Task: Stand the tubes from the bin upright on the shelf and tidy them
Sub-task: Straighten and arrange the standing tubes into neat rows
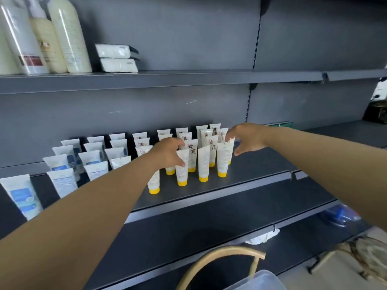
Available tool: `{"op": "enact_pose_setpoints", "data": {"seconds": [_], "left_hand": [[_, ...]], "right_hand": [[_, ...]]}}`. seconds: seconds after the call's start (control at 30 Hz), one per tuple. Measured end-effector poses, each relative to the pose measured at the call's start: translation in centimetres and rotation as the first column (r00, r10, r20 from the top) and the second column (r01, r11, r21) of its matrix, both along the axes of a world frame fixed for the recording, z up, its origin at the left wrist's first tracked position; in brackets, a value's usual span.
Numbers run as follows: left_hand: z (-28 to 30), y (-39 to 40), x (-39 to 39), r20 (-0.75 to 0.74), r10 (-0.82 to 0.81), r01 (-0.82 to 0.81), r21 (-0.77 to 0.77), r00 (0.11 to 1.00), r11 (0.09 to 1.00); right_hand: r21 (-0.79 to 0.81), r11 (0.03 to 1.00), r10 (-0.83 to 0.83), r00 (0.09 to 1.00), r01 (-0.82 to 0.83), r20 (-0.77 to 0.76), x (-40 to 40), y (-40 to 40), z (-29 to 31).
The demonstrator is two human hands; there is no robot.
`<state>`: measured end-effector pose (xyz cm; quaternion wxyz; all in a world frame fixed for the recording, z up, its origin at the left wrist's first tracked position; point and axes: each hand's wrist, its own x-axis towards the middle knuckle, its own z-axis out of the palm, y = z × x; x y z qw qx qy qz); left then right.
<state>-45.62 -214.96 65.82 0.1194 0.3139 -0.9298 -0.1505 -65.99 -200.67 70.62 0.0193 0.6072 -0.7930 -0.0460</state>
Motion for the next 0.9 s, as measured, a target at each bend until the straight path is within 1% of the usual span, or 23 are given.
{"op": "enact_pose_setpoints", "data": {"seconds": [0.23, 0.37, 0.5, 0.63, 0.9], "left_hand": [[-1.5, -0.2, -7.4, -0.009, 0.129, -0.129, 0.035, 0.992, 0.991], [-2.2, -0.6, -10.6, -0.034, 0.195, -0.193, 0.055, 0.98, 0.98], [-2.8, -1.2, -13.1, -0.018, 0.247, -0.247, 0.038, 0.969, 0.968], [-3.3, -2.2, -14.9, 0.002, 0.292, -0.292, 0.007, 0.956, 0.956], [-4.1, -3.6, -16.1, 0.063, 0.298, -0.301, 0.041, 0.953, 0.953]], "right_hand": [[0.036, 0.992, 0.12, 0.993, -0.12, 0.002, -7.9, -2.5, -0.8], [0.03, 0.984, 0.175, 0.983, -0.177, 0.06, -10.8, -4.7, -1.8], [0.026, 0.967, 0.251, 0.966, -0.253, 0.069, -12.4, -6.9, -3.3], [0.012, 0.956, 0.288, 0.949, -0.292, 0.131, -13.3, -9.1, -4.4], [0.009, 0.931, 0.356, 0.916, -0.364, 0.187, -13.9, -11.3, -5.7]]}}
